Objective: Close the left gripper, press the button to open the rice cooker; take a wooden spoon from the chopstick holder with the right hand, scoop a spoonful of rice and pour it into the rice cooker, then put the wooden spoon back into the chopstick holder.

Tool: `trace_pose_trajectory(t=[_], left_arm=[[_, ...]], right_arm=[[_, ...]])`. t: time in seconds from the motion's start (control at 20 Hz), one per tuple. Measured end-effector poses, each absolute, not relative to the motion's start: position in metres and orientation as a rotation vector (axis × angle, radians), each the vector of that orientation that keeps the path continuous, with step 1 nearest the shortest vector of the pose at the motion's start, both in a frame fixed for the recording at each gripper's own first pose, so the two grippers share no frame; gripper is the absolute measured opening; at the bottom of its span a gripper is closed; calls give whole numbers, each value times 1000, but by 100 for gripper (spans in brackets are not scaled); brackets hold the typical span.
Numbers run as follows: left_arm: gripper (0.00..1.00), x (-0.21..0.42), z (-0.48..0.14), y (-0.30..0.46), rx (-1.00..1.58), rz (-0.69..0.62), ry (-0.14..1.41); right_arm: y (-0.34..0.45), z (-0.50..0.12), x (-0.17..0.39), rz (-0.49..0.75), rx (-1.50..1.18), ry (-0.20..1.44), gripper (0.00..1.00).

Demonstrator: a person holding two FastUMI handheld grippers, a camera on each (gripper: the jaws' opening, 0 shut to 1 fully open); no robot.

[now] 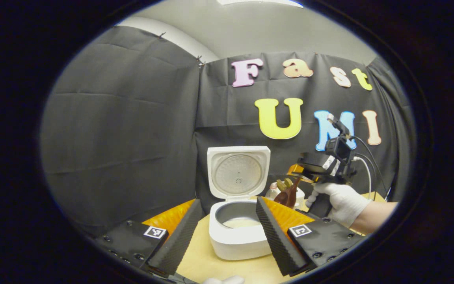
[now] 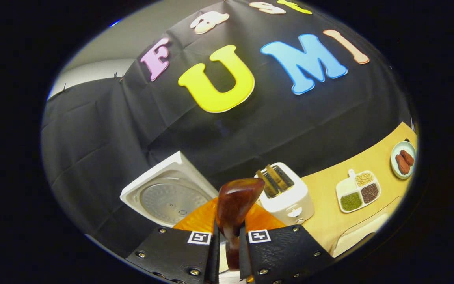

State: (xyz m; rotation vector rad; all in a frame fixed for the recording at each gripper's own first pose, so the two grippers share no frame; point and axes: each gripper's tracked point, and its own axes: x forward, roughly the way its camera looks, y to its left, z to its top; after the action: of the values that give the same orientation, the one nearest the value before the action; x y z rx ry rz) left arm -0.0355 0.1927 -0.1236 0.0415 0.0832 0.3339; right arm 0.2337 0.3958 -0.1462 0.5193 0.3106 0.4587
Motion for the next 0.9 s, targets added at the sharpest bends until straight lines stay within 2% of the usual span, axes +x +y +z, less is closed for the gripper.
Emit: trace_pose_trajectory(t=[0.25,0.55,0.9], left_arm=[[98,-29,-107,157,55,256,49],[99,-18,-94,114,54,170,30],[98,-16,-90,78,73,114,35]], right_arm=[[281,-142,250,292,515,256,20],[102,-150,262,53,491,188,20],[-58,-170,244,-170,419,177,20]])
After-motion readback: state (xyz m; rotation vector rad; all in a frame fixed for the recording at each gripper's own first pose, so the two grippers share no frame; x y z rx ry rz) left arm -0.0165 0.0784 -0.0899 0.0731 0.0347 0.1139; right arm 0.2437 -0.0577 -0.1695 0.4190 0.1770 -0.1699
